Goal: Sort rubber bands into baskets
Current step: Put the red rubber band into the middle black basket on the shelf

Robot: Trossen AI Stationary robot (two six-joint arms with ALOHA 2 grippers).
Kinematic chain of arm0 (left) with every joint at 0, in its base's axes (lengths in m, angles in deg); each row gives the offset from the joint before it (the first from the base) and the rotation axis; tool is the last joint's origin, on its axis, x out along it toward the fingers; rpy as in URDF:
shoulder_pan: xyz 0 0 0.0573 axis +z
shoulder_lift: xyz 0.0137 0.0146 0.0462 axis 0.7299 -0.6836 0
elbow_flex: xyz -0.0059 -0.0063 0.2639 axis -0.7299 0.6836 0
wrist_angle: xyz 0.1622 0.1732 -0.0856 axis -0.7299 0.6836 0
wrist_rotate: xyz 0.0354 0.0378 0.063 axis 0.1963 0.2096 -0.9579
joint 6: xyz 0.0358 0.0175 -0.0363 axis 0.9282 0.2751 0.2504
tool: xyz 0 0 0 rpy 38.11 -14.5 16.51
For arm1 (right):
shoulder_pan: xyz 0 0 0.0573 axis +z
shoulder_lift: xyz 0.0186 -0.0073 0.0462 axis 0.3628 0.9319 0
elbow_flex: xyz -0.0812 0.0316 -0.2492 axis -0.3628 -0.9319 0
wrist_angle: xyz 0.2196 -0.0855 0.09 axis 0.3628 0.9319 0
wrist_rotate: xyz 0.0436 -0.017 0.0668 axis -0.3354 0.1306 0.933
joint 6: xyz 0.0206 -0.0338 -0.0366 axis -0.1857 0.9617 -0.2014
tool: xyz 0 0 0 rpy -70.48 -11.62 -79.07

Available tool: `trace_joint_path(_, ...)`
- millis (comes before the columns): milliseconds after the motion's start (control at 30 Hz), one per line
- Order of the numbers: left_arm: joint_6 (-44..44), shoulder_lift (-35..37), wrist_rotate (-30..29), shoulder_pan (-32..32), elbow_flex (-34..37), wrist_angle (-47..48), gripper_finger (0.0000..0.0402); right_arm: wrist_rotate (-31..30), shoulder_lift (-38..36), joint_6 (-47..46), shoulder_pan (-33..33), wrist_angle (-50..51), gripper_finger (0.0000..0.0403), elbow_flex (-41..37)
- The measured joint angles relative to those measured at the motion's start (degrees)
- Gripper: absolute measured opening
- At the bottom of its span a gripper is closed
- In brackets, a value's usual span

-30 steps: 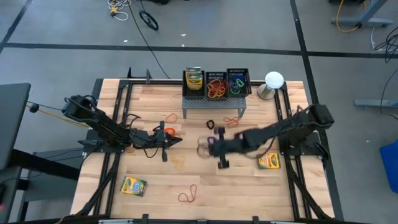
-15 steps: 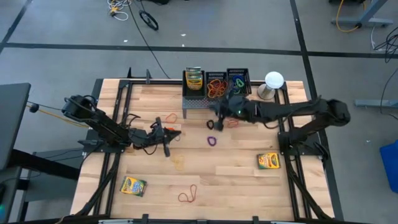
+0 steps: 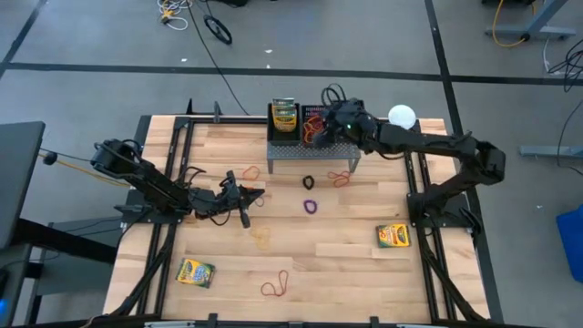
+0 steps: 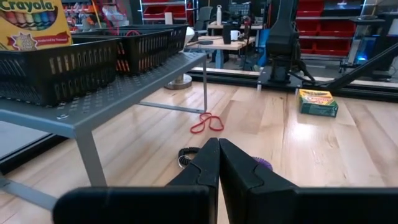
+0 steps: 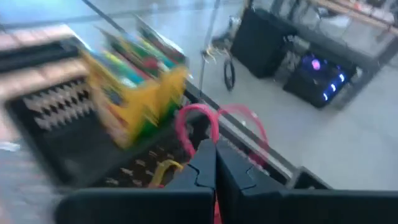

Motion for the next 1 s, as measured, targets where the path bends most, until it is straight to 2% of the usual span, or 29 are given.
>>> trace_joint_path(100, 0.7, 0.0, 0.0, 0.0, 0.0, 0.0, 0.0009, 1.6, 1.9, -0.8, -2.1, -1.6, 0.0004, -0.1)
trace_joint_path(233, 1.2, 0.0, 0.0, 0.0, 0.0, 0.1, 0.0009, 2.7, 3.6, -2.1, -3.3, -2.1, 0.0033, -0.1)
trace_joint_path(467, -0.4, 0.0, 0.1, 0.0, 0.0, 0.0, 0.0009, 2.3, 3.8, -3.3, -3.0, -2.2, 0.0125, -0.1)
trace_joint_path(633, -0.5, 0.0, 3.2, 0.0, 0.0, -0.1, 0.0009, 2.3, 3.8, -6.0, -2.2, -2.2, 0.0194, -0.1)
trace_joint_path(733, -0.5, 0.0, 3.4, -0.2, 0.0, 0.0, 0.0009, 2.3, 2.4, -5.2, -1.0, -1.6, 0.0219, -0.1)
trace_joint_path(833, -0.5, 0.0, 3.4, -0.1, 0.0, 0.1, 0.0009, 2.7, -0.2, -4.1, 0.6, -0.6, 0.0213, 0.0)
trace_joint_path(1000, -1.2, 0.0, 3.4, -0.1, 0.0, 0.1, 0.0009, 3.2, -1.4, -6.4, 0.8, 4.3, 0.0148, 0.0)
